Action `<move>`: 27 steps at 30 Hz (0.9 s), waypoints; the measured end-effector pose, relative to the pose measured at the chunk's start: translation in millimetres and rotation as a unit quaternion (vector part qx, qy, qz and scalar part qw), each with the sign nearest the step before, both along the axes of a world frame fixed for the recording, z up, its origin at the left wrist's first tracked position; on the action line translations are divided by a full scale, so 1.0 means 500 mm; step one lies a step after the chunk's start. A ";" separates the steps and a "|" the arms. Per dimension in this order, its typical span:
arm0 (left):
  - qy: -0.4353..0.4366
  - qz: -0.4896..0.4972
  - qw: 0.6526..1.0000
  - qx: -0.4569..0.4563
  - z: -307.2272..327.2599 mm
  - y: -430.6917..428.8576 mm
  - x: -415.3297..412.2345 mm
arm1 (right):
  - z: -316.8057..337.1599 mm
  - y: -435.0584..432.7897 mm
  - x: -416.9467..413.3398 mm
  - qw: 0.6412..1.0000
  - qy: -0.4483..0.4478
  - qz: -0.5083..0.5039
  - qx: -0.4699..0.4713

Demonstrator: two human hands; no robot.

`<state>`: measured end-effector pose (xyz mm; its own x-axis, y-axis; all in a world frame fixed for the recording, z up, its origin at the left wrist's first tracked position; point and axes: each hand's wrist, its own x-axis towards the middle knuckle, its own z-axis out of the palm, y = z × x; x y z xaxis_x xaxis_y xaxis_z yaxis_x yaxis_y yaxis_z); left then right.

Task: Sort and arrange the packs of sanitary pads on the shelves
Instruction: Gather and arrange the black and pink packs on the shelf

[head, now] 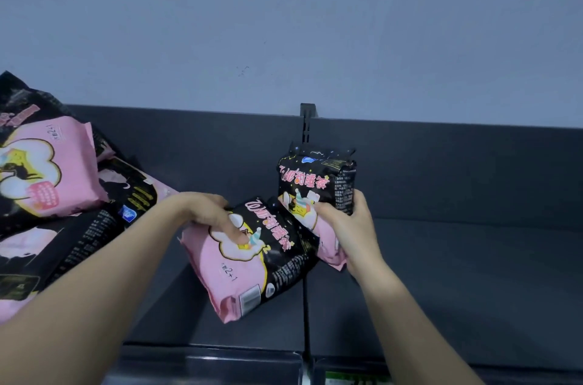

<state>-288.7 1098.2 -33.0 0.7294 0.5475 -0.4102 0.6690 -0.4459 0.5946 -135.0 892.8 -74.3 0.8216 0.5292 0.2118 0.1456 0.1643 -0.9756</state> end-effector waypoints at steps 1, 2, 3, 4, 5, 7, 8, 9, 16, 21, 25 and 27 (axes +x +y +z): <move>-0.005 -0.019 1.000 -0.023 0.000 -0.008 0.000 | -0.003 -0.001 -0.001 1.000 -0.010 -0.002 -0.006; -0.020 -0.033 0.998 -0.047 0.001 -0.019 -0.001 | -0.005 -0.003 -0.001 1.000 -0.022 -0.010 -0.011; -0.047 -0.040 0.995 -0.077 0.001 -0.031 -0.002 | -0.006 -0.006 0.002 0.999 -0.032 -0.025 -0.014; -0.086 -0.045 0.989 -0.108 0.001 -0.039 -0.003 | -0.006 -0.011 0.005 0.998 -0.042 -0.043 -0.014; -0.132 -0.046 0.981 -0.137 0.000 -0.038 -0.004 | -0.004 -0.017 0.008 0.997 -0.050 -0.058 -0.010; -0.206 -0.049 0.961 -0.177 0.001 -0.037 -0.002 | 0.002 -0.033 0.020 0.995 -0.062 -0.077 0.009; -0.238 -0.042 0.953 -0.183 0.001 -0.035 0.001 | 0.006 -0.043 0.025 0.994 -0.066 -0.085 0.019; -0.267 -0.037 0.945 -0.186 0.002 -0.035 0.006 | 0.011 -0.054 0.030 0.993 -0.069 -0.092 0.028; -0.367 -0.089 0.901 -0.215 0.000 -0.083 0.059 | 0.051 -0.159 0.052 0.984 -0.065 -0.129 0.104; -0.390 -0.110 0.884 -0.234 0.002 -0.158 0.118 | 0.065 -0.255 0.075 0.978 -0.073 -0.162 0.107; -0.420 -0.123 0.861 -0.261 0.020 -0.238 0.197 | 0.079 -0.367 0.112 0.969 -0.087 -0.206 0.105; -0.426 -0.141 0.852 -0.272 0.025 -0.296 0.241 | 0.084 -0.434 0.136 0.965 -0.090 -0.226 0.099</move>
<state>-168.3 950.3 -20.6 0.9599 0.2003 0.1963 -0.1960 -0.0218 0.9804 -67.2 675.9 -32.1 0.8996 0.0602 0.4325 0.4098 0.2255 -0.8839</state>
